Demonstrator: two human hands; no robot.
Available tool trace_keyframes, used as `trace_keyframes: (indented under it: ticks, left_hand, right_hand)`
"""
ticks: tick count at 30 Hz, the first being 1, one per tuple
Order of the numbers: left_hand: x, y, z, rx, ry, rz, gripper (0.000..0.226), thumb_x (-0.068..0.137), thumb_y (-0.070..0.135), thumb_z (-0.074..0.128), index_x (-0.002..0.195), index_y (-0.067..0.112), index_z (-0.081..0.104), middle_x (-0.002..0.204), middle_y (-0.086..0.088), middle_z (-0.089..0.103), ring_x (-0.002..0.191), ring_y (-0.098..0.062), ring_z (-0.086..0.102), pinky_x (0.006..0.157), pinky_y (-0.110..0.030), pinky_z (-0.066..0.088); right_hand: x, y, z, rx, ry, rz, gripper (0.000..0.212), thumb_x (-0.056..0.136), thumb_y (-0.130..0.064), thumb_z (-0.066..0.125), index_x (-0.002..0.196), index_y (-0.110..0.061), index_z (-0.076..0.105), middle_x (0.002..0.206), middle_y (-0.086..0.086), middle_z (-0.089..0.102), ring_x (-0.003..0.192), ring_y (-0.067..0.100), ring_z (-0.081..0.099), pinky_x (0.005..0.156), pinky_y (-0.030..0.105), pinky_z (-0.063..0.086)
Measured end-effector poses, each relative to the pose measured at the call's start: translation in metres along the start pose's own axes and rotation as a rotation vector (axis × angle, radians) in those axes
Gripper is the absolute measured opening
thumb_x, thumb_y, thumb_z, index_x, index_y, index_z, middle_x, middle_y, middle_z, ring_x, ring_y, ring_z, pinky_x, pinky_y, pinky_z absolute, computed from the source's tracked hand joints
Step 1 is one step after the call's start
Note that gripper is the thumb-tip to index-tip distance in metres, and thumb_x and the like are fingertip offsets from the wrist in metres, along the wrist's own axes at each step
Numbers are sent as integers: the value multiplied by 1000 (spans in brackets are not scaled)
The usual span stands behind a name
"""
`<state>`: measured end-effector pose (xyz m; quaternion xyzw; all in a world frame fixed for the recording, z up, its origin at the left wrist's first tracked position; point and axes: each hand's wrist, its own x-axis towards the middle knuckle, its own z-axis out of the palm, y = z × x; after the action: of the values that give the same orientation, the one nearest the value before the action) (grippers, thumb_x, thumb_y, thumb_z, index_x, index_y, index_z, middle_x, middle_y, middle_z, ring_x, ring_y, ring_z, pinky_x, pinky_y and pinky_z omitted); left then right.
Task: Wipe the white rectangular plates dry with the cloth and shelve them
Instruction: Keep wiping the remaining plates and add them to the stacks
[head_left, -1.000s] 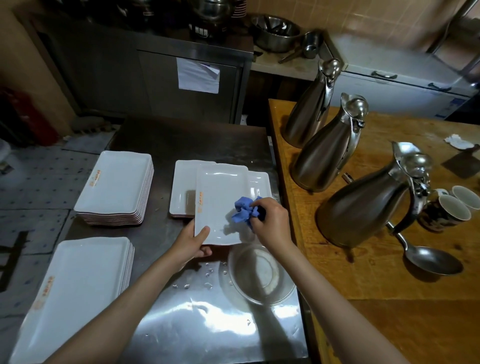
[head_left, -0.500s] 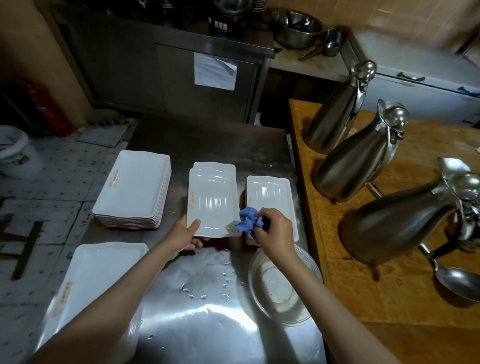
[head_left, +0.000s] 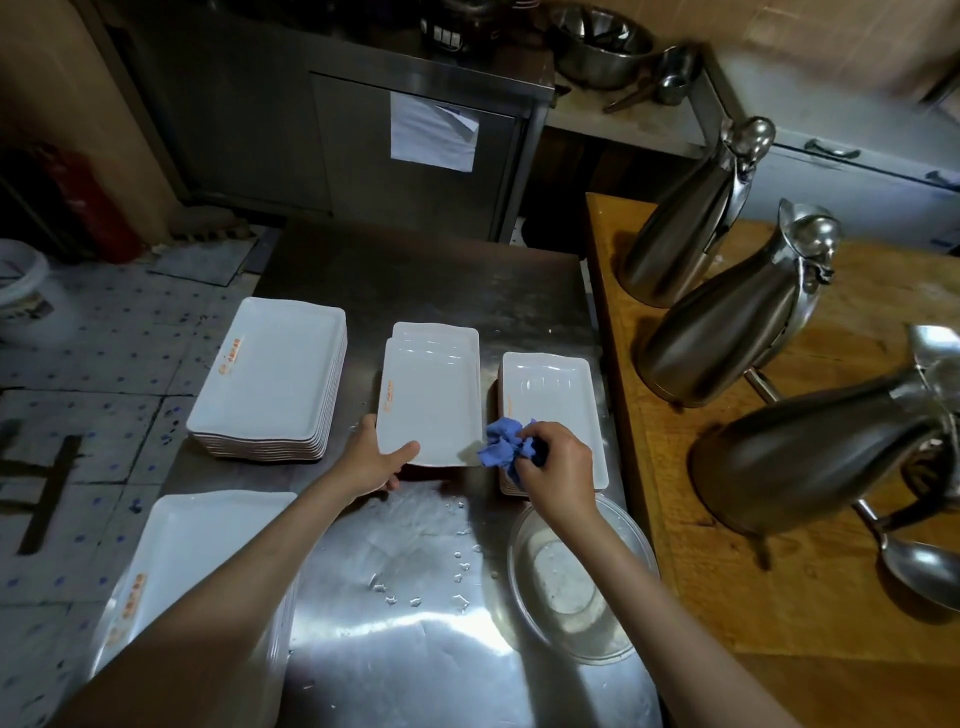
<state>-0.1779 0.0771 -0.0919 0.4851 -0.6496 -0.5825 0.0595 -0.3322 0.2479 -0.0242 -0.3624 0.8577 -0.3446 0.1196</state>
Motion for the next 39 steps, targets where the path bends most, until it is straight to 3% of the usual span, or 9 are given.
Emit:
trace_keyframes:
  ticks: [5, 7, 9, 18, 24, 28, 32, 36, 39]
  left_hand:
    - [2, -5, -3, -27, 5, 100, 84, 60, 24, 83, 128, 24, 34, 111, -4, 57, 58, -21, 59, 45, -31, 48]
    - [-1, -2, -1, -19, 5, 138, 84, 52, 24, 83, 123, 34, 39, 104, 1, 62, 56, -19, 59, 44, -31, 48]
    - [-2, 1, 2, 2, 35, 147, 75, 62, 12, 81, 119, 38, 41, 97, 5, 65, 50, -16, 57, 44, -32, 49]
    - [2, -13, 15, 76, 172, 192, 69, 65, 13, 76, 127, 28, 51, 103, 5, 68, 67, -24, 58, 59, -33, 48]
    - [-12, -28, 30, 110, 354, 56, 93, 71, 25, 82, 145, 11, 27, 93, -10, 64, 83, -23, 60, 86, -34, 46]
    - [-21, -22, 48, 85, 395, 37, 73, 73, 24, 80, 131, 9, 38, 70, 2, 56, 86, -25, 59, 83, -35, 44]
    - [-17, -17, 66, 42, 357, 0, 63, 67, 36, 79, 115, 18, 41, 77, -1, 65, 86, -27, 64, 83, -39, 50]
    - [-9, -6, 87, 7, 186, 22, 45, 67, 39, 78, 97, 26, 46, 74, -3, 67, 63, -26, 66, 69, -45, 57]
    - [-10, 12, 100, 9, 97, 43, 37, 74, 32, 78, 97, 21, 51, 70, -4, 63, 47, -21, 59, 53, -32, 50]
  right_hand:
    - [0, 1, 1, 1, -1, -2, 19, 71, 3, 64, 88, -5, 68, 91, 7, 66, 83, 22, 59, 71, 24, 41]
    - [0, 2, 1, 1, -6, 4, 20, 71, 3, 65, 88, -6, 68, 91, 7, 66, 84, 21, 59, 71, 23, 41]
    - [0, 3, 1, -3, -13, 9, 20, 71, 3, 65, 89, -6, 68, 92, 6, 66, 84, 21, 58, 72, 23, 40]
    - [0, 6, -5, 0, -13, 24, 22, 72, 3, 64, 91, -6, 68, 91, 5, 64, 80, 14, 53, 69, 20, 37]
    - [-6, 11, -14, -8, 4, 34, 22, 72, 4, 64, 92, -5, 68, 91, 6, 65, 80, 15, 54, 67, 19, 38]
    - [-9, 15, -22, -14, 22, 37, 23, 72, 4, 64, 92, -5, 68, 92, 7, 66, 83, 18, 57, 70, 23, 43]
    - [-11, 21, -34, -19, 49, 36, 22, 72, 5, 64, 92, -3, 69, 93, 8, 66, 84, 19, 59, 73, 26, 47]
    - [-15, 30, -43, -19, 59, 47, 22, 73, 5, 64, 93, -4, 68, 93, 9, 66, 85, 20, 60, 73, 29, 49]
    - [-17, 38, -50, -38, 60, 69, 22, 74, 3, 64, 94, -5, 68, 92, 6, 64, 82, 16, 57, 67, 19, 40]
